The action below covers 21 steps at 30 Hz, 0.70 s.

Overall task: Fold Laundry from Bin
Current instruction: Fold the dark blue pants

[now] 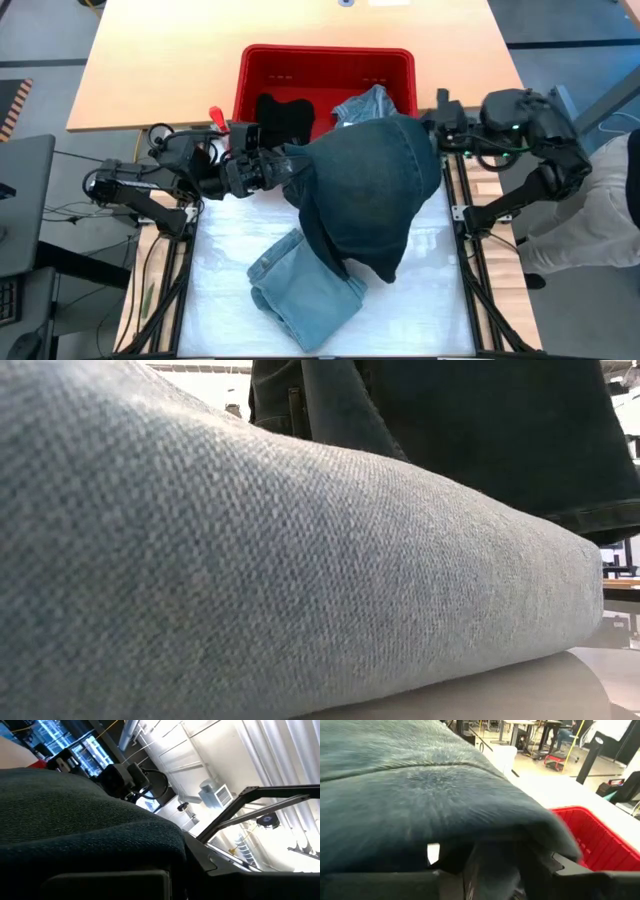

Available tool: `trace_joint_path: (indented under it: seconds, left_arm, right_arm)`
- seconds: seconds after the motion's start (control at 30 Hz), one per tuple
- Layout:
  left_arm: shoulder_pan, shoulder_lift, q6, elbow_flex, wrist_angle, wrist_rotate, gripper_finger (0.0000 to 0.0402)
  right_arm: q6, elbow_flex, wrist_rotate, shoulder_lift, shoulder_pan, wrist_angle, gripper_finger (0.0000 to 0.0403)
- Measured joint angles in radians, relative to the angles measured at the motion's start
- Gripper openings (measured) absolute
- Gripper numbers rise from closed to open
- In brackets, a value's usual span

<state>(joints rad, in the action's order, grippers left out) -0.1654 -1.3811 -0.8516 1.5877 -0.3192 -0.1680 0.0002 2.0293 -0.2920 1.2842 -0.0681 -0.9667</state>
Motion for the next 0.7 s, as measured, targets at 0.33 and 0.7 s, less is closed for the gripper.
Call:
trace_joint_path:
  seconds: [0.33, 0.7]
  left_arm:
    - [-0.001, 0.001, -0.003, 0.0, 0.088, 0.071, 0.0004]
    - [0.0, 0.016, 0.001, 0.002, 0.265, 0.067, 0.0004]
  right_arm:
    - [-0.002, 0.001, -0.027, -0.088, 0.0, -0.134, 0.015]
    - [0.094, 0.0, 0.003, -0.142, -0.001, 0.04, 0.0172]
